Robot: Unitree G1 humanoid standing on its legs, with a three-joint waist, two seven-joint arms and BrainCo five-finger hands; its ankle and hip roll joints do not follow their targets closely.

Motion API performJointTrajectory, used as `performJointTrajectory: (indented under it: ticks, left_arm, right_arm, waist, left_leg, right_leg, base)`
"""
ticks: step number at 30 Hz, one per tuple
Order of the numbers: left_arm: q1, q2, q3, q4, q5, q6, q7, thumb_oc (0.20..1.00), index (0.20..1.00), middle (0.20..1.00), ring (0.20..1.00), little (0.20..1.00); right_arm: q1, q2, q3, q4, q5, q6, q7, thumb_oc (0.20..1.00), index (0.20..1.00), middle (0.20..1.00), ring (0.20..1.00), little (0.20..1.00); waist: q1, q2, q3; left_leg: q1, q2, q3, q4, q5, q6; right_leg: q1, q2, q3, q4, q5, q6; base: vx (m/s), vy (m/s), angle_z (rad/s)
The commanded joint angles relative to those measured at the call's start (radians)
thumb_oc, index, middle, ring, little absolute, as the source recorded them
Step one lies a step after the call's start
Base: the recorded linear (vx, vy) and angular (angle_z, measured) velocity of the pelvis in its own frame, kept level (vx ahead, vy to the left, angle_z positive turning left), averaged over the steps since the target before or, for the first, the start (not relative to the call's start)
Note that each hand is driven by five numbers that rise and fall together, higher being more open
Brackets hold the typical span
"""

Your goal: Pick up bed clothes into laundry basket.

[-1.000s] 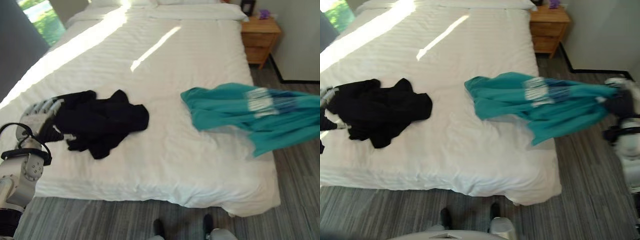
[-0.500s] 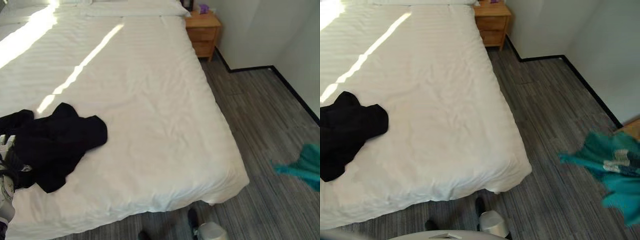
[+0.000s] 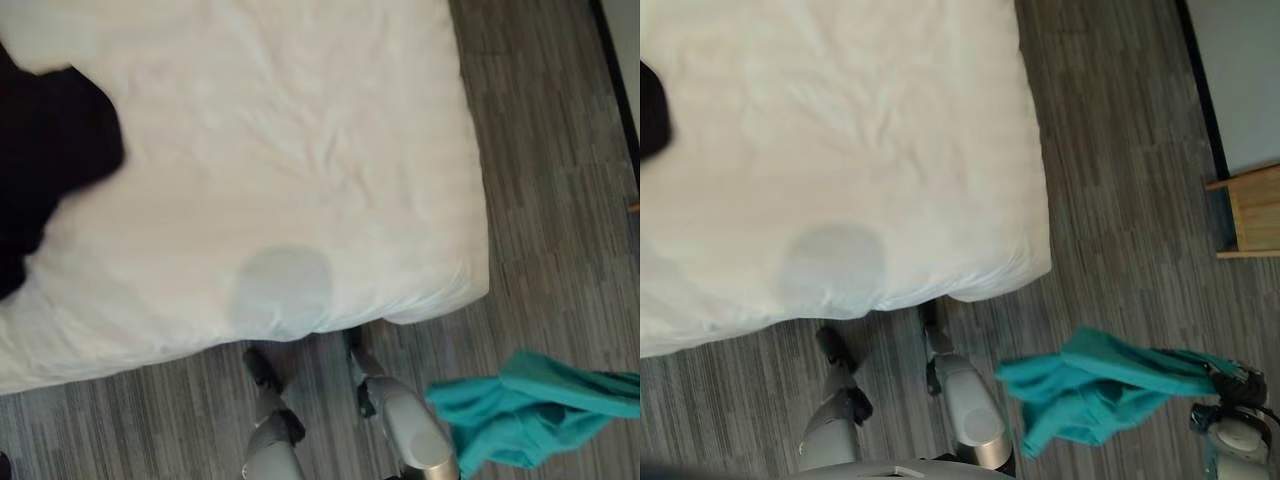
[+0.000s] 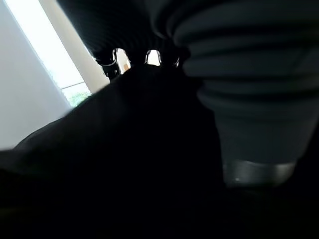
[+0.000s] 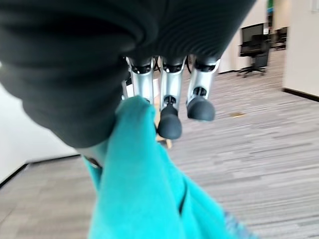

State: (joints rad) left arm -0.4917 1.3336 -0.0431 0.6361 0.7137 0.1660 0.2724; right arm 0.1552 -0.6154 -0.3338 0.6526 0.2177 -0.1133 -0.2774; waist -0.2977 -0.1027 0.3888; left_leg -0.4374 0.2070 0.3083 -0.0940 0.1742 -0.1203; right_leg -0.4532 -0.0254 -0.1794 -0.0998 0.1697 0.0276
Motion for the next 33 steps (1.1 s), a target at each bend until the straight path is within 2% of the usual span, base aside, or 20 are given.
performJointTrajectory:
  ticks: [1, 2, 4, 6, 8, 10, 12, 13, 16, 17, 20, 24, 25, 26, 27, 28, 29, 30, 32, 33]
  left_arm:
    - [-0.186, 0.091, -0.035, -0.004, 0.022, 0.024, 0.081, 0.2, 0.2, 0.2, 0.2, 0.2]
    - [-0.213, 0.059, -0.112, 0.084, 0.043, -0.003, 0.06, 0.2, 0.2, 0.2, 0.2, 0.2]
    - [-0.17, 0.0, -0.119, 0.172, 0.011, -0.02, 0.101, 0.2, 0.2, 0.2, 0.2, 0.2]
    - [0.073, -0.152, 0.034, 0.128, -0.094, -0.052, 0.176, 0.2, 0.2, 0.2, 0.2, 0.2]
    - [0.153, -0.201, 0.095, 0.075, -0.112, -0.055, 0.185, 0.2, 0.2, 0.2, 0.2, 0.2]
    - [0.145, -0.27, 0.091, -0.008, -0.151, -0.077, 0.197, 0.2, 0.2, 0.2, 0.2, 0.2]
    - [0.044, -0.324, 0.037, -0.085, -0.213, -0.092, 0.237, 0.2, 0.2, 0.2, 0.2, 0.2]
    - [0.036, -0.324, 0.031, -0.082, -0.215, -0.092, 0.239, 0.2, 0.2, 0.2, 0.2, 0.2]
    - [-0.088, -0.355, -0.035, -0.09, -0.309, -0.133, 0.299, 0.2, 0.2, 0.2, 0.2, 0.2]
    - [-0.132, -0.263, -0.023, -0.139, -0.393, -0.157, 0.252, 0.2, 0.2, 0.2, 0.2, 0.2]
    - [0.015, -0.248, 0.129, -0.219, -0.548, -0.271, 0.228, 0.2, 0.2, 0.2, 0.2, 0.2]
    - [0.095, -0.406, 0.193, -0.295, -0.698, -0.319, 0.189, 0.2, 0.2, 0.2, 0.2, 0.2]
    - [0.127, -0.459, 0.193, -0.33, -0.685, -0.32, 0.187, 0.2, 0.2, 0.2, 0.2, 0.2]
    - [0.045, -0.446, 0.184, -0.457, -0.727, -0.29, 0.207, 0.2, 0.2, 0.2, 0.2, 0.2]
    - [0.046, -0.438, 0.19, -0.476, -0.718, -0.312, 0.172, 0.2, 0.2, 0.2, 0.2, 0.2]
    - [0.097, -0.468, 0.235, -0.535, -0.811, -0.409, 0.2, 0.2, 0.2, 0.2, 0.2, 0.2]
    - [0.114, -0.469, 0.251, -0.541, -0.815, -0.414, 0.197, 0.2, 0.2, 0.2, 0.2, 0.2]
    - [0.242, -0.575, 0.25, -0.681, -0.766, -0.418, 0.176, 0.2, 0.2, 0.2, 0.2, 0.2]
    - [0.318, -0.695, 0.255, -0.762, -0.744, -0.405, 0.166, 0.2, 0.2, 0.2, 0.2, 0.2]
    - [0.32, -0.698, 0.258, -0.765, -0.743, -0.404, 0.166, 0.2, 0.2, 0.2, 0.2, 0.2]
  right_arm:
    - [-0.052, -0.036, 0.002, -0.019, 0.036, -0.052, -0.027, 0.2, 0.2, 0.2, 0.2, 0.2]
    - [-0.059, -0.016, 0.02, -0.031, 0.042, -0.057, -0.012, 0.2, 0.2, 0.2, 0.2, 0.2]
    - [-0.059, -0.005, 0.054, -0.017, 0.033, -0.067, -0.014, 0.2, 0.2, 0.2, 0.2, 0.2]
    - [-0.067, 0.03, 0.085, 0.016, 0.038, -0.072, -0.01, 0.2, 0.2, 0.2, 0.2, 0.2]
    - [-0.071, 0.022, 0.109, 0.021, 0.041, -0.074, -0.006, 0.2, 0.2, 0.2, 0.2, 0.2]
    - [-0.102, 0.016, 0.14, 0.052, 0.056, -0.075, -0.005, 0.2, 0.2, 0.2, 0.2, 0.2]
    - [-0.125, -0.02, 0.156, 0.02, 0.051, -0.067, -0.01, 0.2, 0.2, 0.2, 0.2, 0.2]
    - [-0.125, -0.019, 0.153, 0.02, 0.051, -0.067, -0.01, 0.2, 0.2, 0.2, 0.2, 0.2]
    - [-0.197, -0.09, 0.223, 0.0, 0.027, -0.064, -0.005, 0.2, 0.2, 0.2, 0.2, 0.2]
    - [-0.186, -0.131, 0.219, -0.001, 0.033, -0.051, 0.006, 0.2, 0.2, 0.2, 0.2, 0.2]
    - [-0.12, -0.155, 0.169, -0.097, -0.064, -0.014, 0.059, 0.2, 0.2, 0.2, 0.2, 0.2]
    - [-0.04, -0.114, 0.117, -0.306, -0.153, 0.0, 0.099, 0.2, 0.2, 0.2, 0.2, 0.2]
    - [-0.035, -0.098, 0.11, -0.374, -0.173, -0.004, 0.109, 0.2, 0.2, 0.2, 0.2, 0.2]
    - [-0.07, -0.109, 0.139, -0.471, -0.209, -0.016, 0.135, 0.2, 0.2, 0.2, 0.2, 0.2]
    - [-0.089, -0.089, 0.133, -0.515, -0.237, -0.002, 0.138, 0.2, 0.2, 0.2, 0.2, 0.2]
    - [-0.12, -0.089, 0.141, -0.539, -0.255, -0.017, 0.125, 0.2, 0.2, 0.2, 0.2, 0.2]
    - [-0.125, -0.093, 0.149, -0.538, -0.256, -0.017, 0.124, 0.2, 0.2, 0.2, 0.2, 0.2]
    - [-0.188, -0.037, 0.178, -0.559, -0.27, -0.01, 0.111, 0.2, 0.2, 0.2, 0.2, 0.2]
    - [-0.248, 0.002, 0.23, -0.573, -0.293, -0.026, 0.096, 0.2, 0.2, 0.2, 0.2, 0.2]
    - [-0.252, 0.0, 0.233, -0.572, -0.295, -0.025, 0.095, 0.2, 0.2, 0.2, 0.2, 0.2]
  waist:
    - [-0.05, -0.01, -0.01]
    - [-0.048, -0.014, 0.003]
    - [-0.034, -0.011, -0.004]
    - [-0.004, -0.017, -0.013]
    - [-0.005, -0.026, -0.014]
    - [0.019, -0.059, -0.021]
    - [0.054, -0.101, -0.03]
    - [0.053, -0.105, -0.026]
    - [0.126, -0.129, -0.036]
    - [0.15, -0.111, -0.042]
    - [0.142, -0.053, -0.124]
    - [0.071, -0.026, -0.188]
    - [0.068, -0.01, -0.195]
    - [0.082, 0.046, -0.219]
    - [0.103, 0.065, -0.226]
    - [0.132, 0.074, -0.232]
    - [0.125, 0.075, -0.232]
    - [0.177, 0.077, -0.245]
    - [0.188, 0.086, -0.273]
    - [0.193, 0.089, -0.269]
  left_leg:
    - [0.12, 0.083, 0.009, 0.152, -0.154, -0.101]
    - [0.091, 0.08, 0.012, 0.165, -0.164, -0.102]
    - [0.083, 0.078, 0.015, 0.173, -0.173, -0.102]
    - [0.111, 0.079, 0.01, 0.205, -0.203, -0.098]
    - [0.126, 0.079, -0.004, 0.251, -0.217, -0.094]
    - [0.138, 0.06, -0.093, 0.354, -0.235, -0.081]
    - [0.118, -0.036, -0.279, 0.389, -0.311, -0.043]
    - [0.117, -0.043, -0.281, 0.389, -0.305, -0.04]
    - [0.083, -0.173, -0.552, 0.342, -0.281, -0.019]
    - [0.103, -0.187, -0.588, 0.294, -0.242, -0.014]
    - [0.277, -0.157, -0.54, 0.163, -0.234, 0.012]
    - [0.443, -0.159, -0.425, 0.052, -0.183, 0.042]
    - [0.483, -0.149, -0.384, 0.033, -0.189, 0.048]
    - [0.538, -0.117, -0.275, 0.018, -0.2, 0.045]
    - [0.55, -0.103, -0.221, 0.018, -0.203, 0.041]
    - [0.565, -0.092, -0.186, 0.019, -0.203, 0.035]
    - [0.565, -0.094, -0.185, 0.017, -0.196, 0.036]
    - [0.583, -0.077, -0.106, 0.024, -0.203, 0.031]
    - [0.623, -0.07, -0.019, 0.027, -0.215, 0.03]
    - [0.629, -0.069, -0.012, 0.025, -0.217, 0.03]
  right_leg:
    - [-0.059, -0.104, -0.023, 0.049, 0.03, 0.164]
    - [-0.09, -0.111, -0.028, 0.05, 0.039, 0.165]
    - [-0.105, -0.11, -0.027, 0.053, 0.04, 0.163]
    - [-0.091, -0.093, -0.001, 0.059, 0.027, 0.154]
    - [-0.07, -0.079, 0.017, 0.06, 0.018, 0.146]
    - [-0.015, -0.046, 0.057, 0.059, -0.004, 0.123]
    - [0.069, -0.027, 0.121, 0.047, -0.036, 0.112]
    - [0.07, -0.033, 0.121, 0.047, -0.033, 0.113]
    - [0.16, 0.017, 0.266, 0.046, -0.06, 0.11]
    - [0.192, 0.028, 0.32, 0.051, -0.064, 0.109]
    - [0.264, 0.042, 0.385, 0.069, -0.09, 0.116]
    - [0.289, 0.045, 0.42, 0.179, -0.085, 0.147]
    - [0.287, 0.046, 0.393, 0.207, -0.086, 0.151]
    - [0.298, -0.029, 0.189, 0.232, -0.115, 0.136]
    - [0.317, -0.085, 0.069, 0.232, -0.127, 0.126]
    - [0.337, -0.133, -0.024, 0.226, -0.127, 0.119]
    - [0.338, -0.134, -0.024, 0.22, -0.119, 0.118]
    - [0.357, -0.206, -0.19, 0.208, -0.103, 0.118]
    - [0.363, -0.234, -0.269, 0.2, -0.074, 0.128]
    - [0.363, -0.232, -0.262, 0.199, -0.073, 0.129]
  base:
    - [-0.03, -0.036, 0.13]
    - [-0.02, -0.021, 0.13]
    - [0.02, -0.004, 0.05]
    - [0.06, 0.008, -0.07]
    - [0.07, 0.029, -0.21]
    - [0.12, 0.027, -0.42]
    - [0.12, 0.038, -0.7]
    - [0.11, 0.128, -0.77]
    - [0.1, 0.327, -0.9]
    - [0.07, 0.413, -1.37]
    - [0.18, 0.357, -1.6]
    - [0.02, 0.197, -0.9]
    - [0.08, 0.065, -1.03]
    - [0.11, -0.01, -1.54]
    - [0.06, -0.069, -2.14]
    - [0.01, -0.058, -2.36]
    - [-0.04, -0.172, -2.36]
    - [-0.02, -0.191, -1.95]
    - [0.04, -0.189, -2.17]
    - [0.02, -0.105, -2.18]
